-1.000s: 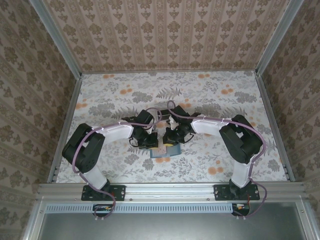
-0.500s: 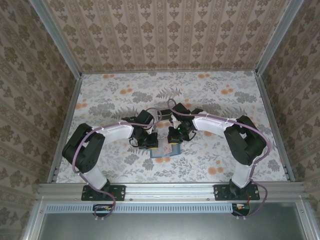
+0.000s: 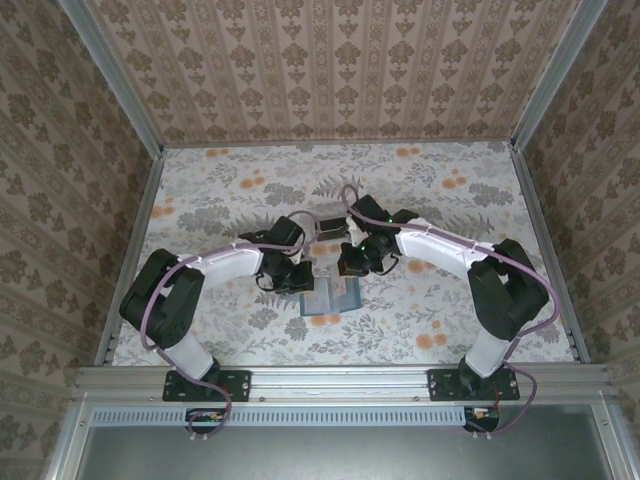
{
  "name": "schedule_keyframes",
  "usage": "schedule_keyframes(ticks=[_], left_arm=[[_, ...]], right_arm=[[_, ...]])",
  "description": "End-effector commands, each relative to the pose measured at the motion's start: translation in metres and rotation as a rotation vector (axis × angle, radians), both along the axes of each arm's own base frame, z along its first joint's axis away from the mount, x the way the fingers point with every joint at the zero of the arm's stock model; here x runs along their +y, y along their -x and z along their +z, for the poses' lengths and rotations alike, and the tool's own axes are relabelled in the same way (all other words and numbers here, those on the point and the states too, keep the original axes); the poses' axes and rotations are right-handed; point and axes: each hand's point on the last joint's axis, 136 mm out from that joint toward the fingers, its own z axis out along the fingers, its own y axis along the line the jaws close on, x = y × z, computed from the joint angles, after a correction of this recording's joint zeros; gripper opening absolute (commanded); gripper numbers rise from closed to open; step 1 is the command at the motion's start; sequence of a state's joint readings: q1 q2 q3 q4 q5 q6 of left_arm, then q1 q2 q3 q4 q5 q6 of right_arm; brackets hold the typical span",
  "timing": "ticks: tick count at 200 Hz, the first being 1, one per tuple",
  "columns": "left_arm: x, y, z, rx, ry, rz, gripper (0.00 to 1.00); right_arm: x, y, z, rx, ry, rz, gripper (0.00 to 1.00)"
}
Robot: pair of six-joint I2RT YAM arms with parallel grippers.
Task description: Take the credit cards out of the card holder
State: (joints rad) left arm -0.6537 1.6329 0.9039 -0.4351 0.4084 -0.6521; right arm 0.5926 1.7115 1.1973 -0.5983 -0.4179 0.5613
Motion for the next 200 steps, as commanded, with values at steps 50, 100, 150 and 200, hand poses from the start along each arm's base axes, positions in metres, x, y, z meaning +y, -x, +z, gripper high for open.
schedule_keyframes(ticks=[50,100,150,200], left_arm=[[0.015,-0.027,0.036,-0.141,0.033,0.069,0.12],[0.050,-0.018,0.031,-0.147,0.014,0.155,0.13],[0.073,-0.007,0.026,-0.130,-0.001,0.203,0.14],[0.089,-0.005,0.020,-0.104,-0.012,0.243,0.14]], right_arm=[[-0.040,-0.058,0.048,-0.361,0.175,0.321,0.00],[-0.042,-0.093,0.045,-0.603,0.347,0.828,0.00],[-0.021,-0.124,0.058,-0.747,0.397,1.179,0.00],[0.001,-0.151,0.058,-0.770,0.392,1.319,0.00]])
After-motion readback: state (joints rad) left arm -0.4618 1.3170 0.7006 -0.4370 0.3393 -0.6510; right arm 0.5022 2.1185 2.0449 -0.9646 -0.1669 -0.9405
